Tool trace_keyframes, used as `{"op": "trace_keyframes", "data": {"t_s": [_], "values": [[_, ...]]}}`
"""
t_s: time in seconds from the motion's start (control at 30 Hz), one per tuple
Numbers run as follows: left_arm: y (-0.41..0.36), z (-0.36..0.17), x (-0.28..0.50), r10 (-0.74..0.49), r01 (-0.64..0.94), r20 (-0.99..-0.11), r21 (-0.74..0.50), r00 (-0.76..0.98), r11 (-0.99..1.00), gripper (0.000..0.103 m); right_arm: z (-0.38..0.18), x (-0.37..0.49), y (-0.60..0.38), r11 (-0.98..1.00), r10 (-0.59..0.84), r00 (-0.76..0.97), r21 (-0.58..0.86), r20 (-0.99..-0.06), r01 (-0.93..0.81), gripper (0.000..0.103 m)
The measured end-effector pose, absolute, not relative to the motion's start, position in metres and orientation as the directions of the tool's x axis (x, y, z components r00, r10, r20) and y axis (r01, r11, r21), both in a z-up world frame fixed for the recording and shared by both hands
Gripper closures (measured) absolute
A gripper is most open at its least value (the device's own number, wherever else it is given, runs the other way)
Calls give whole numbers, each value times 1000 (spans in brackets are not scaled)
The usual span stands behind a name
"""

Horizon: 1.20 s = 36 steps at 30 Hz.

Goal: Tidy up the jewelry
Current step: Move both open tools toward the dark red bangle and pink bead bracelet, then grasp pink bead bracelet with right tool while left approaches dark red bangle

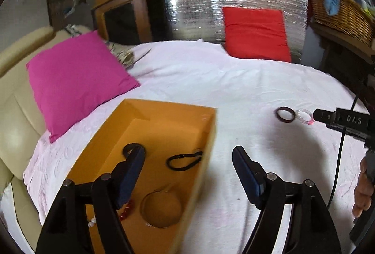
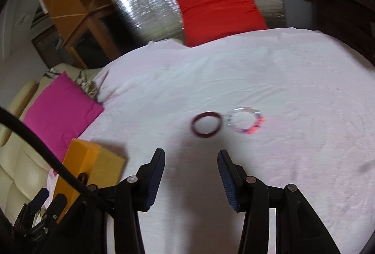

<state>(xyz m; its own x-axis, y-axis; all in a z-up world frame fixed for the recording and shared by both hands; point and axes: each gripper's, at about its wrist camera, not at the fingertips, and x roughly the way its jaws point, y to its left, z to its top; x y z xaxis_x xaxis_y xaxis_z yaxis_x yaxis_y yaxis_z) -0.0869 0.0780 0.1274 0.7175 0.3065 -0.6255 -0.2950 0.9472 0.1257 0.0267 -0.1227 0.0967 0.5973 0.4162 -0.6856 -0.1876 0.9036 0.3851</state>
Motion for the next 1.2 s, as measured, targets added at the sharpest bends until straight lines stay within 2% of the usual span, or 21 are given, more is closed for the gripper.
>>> {"op": "trace_keyframes", "data": {"t_s": [0.27,0.43,0.63,0.93,1.1,1.2], "values": [[28,118,-70,260,-201,-639,166,724,966,25,86,39,-164,923,365,597,362,-714,-132,53],[6,103,-58,229,-150,-677,174,699,973,24,73,55,-183,934,334,587,344,-738,-100,53],[-4,85,-43,241,-124,-714,213,658,969,24,53,80,-189,941,305,566,332,-766,-58,53],[3,77,-39,231,-89,-733,228,639,970,24,51,111,-178,938,286,592,347,-753,-12,59],[6,75,-42,225,-69,-736,237,638,969,24,32,126,-157,970,193,569,242,-799,10,73],[10,77,-44,221,-66,-735,233,641,970,24,31,125,-148,988,114,595,152,-796,13,88]]}}
